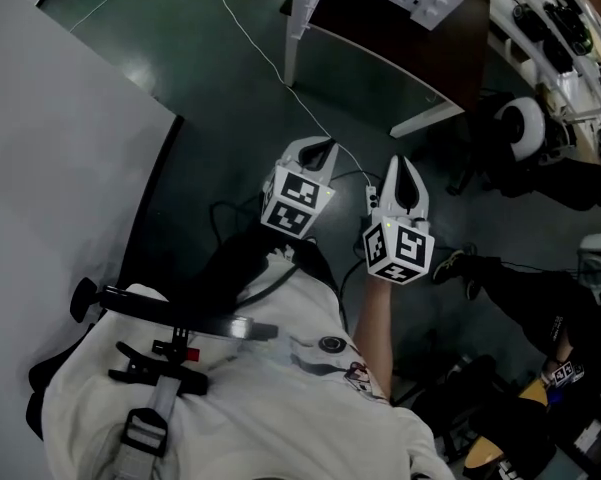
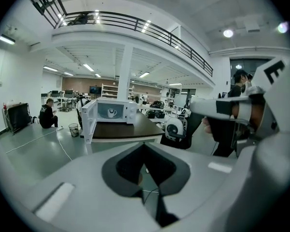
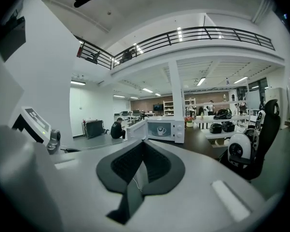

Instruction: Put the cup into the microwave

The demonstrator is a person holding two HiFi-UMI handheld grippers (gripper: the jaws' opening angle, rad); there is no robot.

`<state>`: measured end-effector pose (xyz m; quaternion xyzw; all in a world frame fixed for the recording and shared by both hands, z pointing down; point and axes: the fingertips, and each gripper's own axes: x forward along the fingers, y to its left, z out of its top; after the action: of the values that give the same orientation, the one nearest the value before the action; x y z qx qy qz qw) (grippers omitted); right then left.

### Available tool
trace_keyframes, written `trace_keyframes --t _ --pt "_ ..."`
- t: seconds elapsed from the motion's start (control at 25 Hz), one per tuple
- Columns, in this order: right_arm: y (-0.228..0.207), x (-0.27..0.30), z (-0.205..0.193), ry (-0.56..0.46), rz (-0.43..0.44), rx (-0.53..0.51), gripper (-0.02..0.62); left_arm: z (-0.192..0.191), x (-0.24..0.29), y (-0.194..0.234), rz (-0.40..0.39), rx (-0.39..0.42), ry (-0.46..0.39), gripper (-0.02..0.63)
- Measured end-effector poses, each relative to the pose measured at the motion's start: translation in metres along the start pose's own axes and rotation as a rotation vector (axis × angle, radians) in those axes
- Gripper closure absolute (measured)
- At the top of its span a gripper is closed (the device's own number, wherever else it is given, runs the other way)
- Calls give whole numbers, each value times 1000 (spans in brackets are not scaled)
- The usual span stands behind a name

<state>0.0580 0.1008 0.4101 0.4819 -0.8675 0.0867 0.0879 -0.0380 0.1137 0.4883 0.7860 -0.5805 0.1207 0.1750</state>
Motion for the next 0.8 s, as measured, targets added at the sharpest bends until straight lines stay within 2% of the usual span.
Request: trace_keyframes --t 0.48,0.8 --pt "-35 -77 -8 -19 26 10 595 -7 -22 -79 10 28 -19 606" --pt "-35 -107 -13 -29 32 7 594 -2 -43 -104 7 50 -47 606"
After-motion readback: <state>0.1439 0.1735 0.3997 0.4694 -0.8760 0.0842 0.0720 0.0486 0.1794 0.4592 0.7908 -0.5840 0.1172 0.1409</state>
